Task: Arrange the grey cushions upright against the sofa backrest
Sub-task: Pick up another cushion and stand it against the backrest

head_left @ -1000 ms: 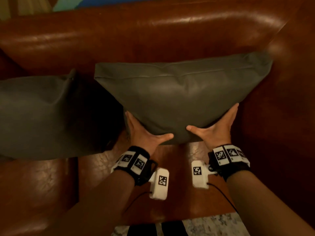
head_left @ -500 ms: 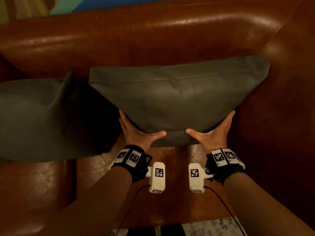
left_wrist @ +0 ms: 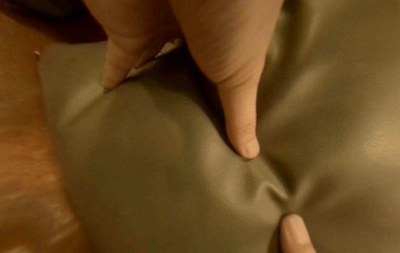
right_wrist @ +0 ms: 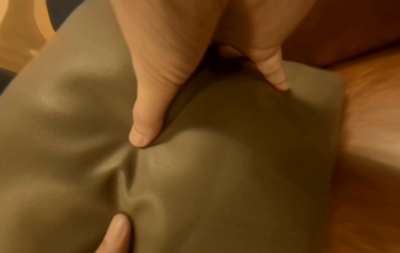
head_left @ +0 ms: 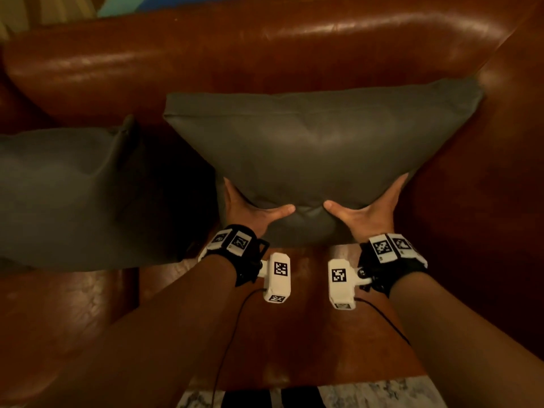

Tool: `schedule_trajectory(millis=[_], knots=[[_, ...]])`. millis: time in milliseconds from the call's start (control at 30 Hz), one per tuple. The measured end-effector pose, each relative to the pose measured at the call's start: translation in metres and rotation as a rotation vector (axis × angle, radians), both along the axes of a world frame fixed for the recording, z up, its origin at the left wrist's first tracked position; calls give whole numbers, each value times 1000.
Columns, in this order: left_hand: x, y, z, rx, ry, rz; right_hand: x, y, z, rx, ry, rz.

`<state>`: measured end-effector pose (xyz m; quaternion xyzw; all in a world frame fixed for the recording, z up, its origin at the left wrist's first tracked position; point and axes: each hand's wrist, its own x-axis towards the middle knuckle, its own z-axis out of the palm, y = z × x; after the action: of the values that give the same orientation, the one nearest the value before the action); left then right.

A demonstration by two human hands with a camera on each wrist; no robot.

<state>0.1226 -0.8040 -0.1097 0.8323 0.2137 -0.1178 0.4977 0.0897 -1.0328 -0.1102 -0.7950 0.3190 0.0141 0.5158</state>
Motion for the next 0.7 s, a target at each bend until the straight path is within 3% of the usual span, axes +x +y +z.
schedule_trajectory(millis=[267, 433, 533, 700], knots=[[-30, 22, 29, -45, 52, -39, -44, 8, 6, 73, 98, 43], [-51, 52, 53, -73, 198, -44, -82, 53, 23, 128, 254, 126], [-67, 91, 61, -53, 324, -102, -102, 92, 19, 101, 347, 182], [-97, 200, 59, -62, 366, -66, -106, 188, 24, 131, 473, 314]])
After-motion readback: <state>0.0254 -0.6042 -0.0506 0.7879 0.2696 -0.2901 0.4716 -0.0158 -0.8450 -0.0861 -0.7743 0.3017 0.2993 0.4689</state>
